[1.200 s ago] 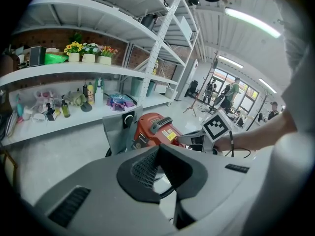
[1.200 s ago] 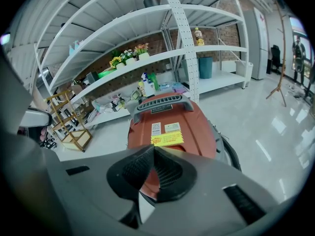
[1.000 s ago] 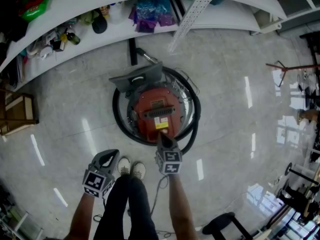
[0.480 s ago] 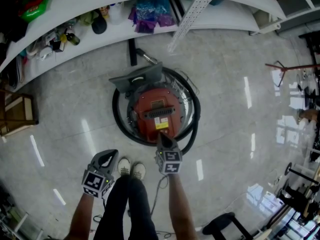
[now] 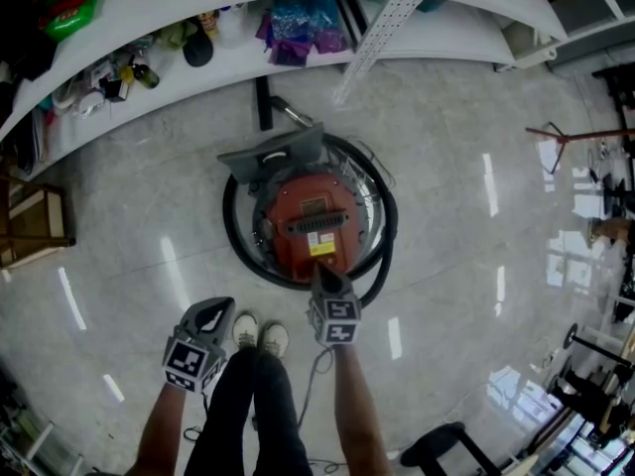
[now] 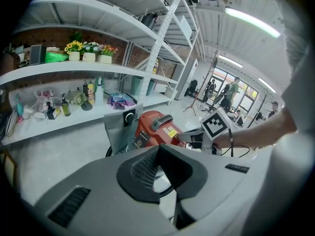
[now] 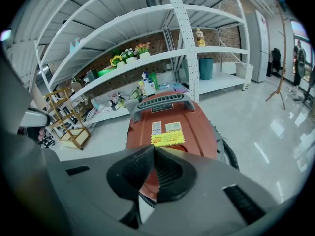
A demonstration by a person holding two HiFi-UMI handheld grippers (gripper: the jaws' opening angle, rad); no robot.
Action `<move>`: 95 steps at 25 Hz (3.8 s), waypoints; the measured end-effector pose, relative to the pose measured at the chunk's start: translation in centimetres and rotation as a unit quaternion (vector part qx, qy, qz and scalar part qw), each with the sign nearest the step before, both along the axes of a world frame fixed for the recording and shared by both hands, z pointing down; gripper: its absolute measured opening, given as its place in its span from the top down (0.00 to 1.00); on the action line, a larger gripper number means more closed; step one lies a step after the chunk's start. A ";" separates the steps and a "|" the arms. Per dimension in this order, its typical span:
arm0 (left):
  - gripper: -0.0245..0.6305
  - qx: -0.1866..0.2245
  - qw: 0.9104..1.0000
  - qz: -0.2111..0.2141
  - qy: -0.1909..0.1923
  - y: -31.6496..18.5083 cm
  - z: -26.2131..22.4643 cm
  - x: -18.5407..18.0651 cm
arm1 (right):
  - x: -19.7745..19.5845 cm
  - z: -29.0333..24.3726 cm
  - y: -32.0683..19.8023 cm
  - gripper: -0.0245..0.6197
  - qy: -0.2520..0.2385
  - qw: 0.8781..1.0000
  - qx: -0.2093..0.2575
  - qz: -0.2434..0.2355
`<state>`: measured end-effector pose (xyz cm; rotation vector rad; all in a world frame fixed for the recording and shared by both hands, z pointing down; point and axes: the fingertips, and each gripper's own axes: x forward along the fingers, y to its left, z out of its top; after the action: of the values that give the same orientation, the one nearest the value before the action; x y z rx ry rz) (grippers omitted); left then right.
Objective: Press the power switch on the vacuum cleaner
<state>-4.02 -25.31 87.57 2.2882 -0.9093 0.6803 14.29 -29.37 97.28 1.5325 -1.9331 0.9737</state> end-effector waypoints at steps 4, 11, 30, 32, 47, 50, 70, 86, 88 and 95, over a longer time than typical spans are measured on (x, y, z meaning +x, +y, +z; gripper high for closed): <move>0.95 0.001 1.000 -0.006 0.001 -0.2 0.0 -0.2 | 0.0 0.1 -0.1 0.94 0.003 1.000 0.002 -0.003; 0.95 0.002 1.000 0.000 0.001 0.1 0.2 -0.4 | -0.3 0.6 0.0 0.94 0.029 1.000 0.008 0.000; 0.95 0.006 1.000 0.001 0.006 0.0 0.0 -0.5 | 0.2 1.6 0.3 0.94 0.007 1.000 -0.004 0.012; 0.95 0.007 1.000 -0.001 0.004 0.0 -0.1 -0.6 | 0.0 0.9 0.0 0.94 0.001 1.000 -0.002 0.014; 0.95 0.024 1.000 0.002 0.003 -0.2 -2.6 -0.1 | 0.1 -1.7 0.5 0.94 -0.008 1.000 0.006 0.014; 0.95 0.029 1.000 0.004 0.006 -0.1 -3.8 0.4 | 0.2 -2.8 0.8 0.94 -0.011 1.000 0.010 0.016; 0.95 0.085 0.996 0.023 0.022 0.2 -13.8 1.9 | 0.6 -12.0 3.2 0.94 -0.019 0.998 0.043 0.040; 0.95 0.134 0.990 0.036 0.038 0.7 -22.6 3.1 | 2.2 -21.9 5.7 0.94 -0.016 0.994 0.086 0.071; 0.95 0.138 0.989 0.037 0.039 0.9 -23.6 3.2 | 2.4 -23.0 6.0 0.94 -0.014 0.993 0.091 0.074; 0.95 0.144 0.987 0.045 0.048 2.1 -26.6 3.9 | 2.7 -27.6 7.6 0.94 -0.015 0.991 0.106 0.083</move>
<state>-0.12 -23.19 60.97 2.6067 -0.9129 0.4977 16.95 -21.77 69.64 1.8322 -2.0094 0.8862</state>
